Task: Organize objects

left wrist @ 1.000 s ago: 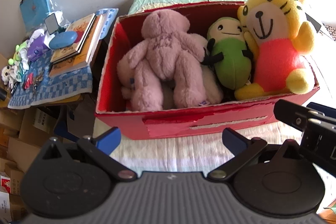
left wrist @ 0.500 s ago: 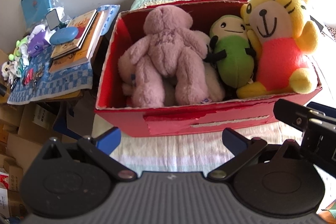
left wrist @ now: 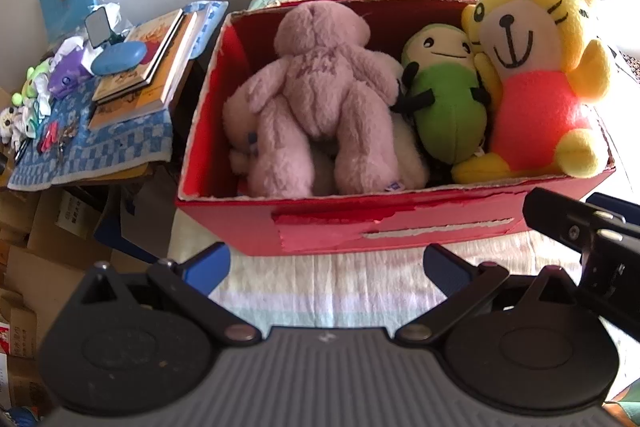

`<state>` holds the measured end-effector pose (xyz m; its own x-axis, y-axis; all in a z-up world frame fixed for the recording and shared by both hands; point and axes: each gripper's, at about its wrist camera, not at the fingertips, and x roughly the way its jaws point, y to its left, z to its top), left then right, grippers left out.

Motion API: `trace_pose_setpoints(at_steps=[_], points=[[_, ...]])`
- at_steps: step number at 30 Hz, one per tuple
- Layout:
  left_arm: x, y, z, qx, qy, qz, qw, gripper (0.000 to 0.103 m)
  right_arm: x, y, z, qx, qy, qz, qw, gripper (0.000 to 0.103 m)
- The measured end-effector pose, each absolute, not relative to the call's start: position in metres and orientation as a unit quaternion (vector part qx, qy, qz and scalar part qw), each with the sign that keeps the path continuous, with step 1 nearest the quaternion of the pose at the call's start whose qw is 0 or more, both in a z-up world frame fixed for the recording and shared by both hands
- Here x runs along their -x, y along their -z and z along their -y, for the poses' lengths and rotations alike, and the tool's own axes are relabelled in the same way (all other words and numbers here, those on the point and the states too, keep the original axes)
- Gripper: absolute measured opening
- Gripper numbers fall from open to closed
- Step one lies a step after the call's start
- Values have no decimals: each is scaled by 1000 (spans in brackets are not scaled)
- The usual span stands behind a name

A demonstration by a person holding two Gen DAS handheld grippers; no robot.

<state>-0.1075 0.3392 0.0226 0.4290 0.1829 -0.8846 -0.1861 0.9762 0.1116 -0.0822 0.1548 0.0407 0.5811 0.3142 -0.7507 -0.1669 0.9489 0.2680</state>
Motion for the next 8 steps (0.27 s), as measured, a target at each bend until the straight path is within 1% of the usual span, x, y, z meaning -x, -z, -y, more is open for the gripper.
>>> trace_pose_setpoints(at_steps=[3, 8], points=[[108, -23, -341, 6, -109, -519, 848, 100, 82, -42, -156, -82, -136, -435, 886, 53], [106, -25, -344, 10, -113, -514, 850, 100, 81, -42, -154, -85, -133, -435, 887, 54]])
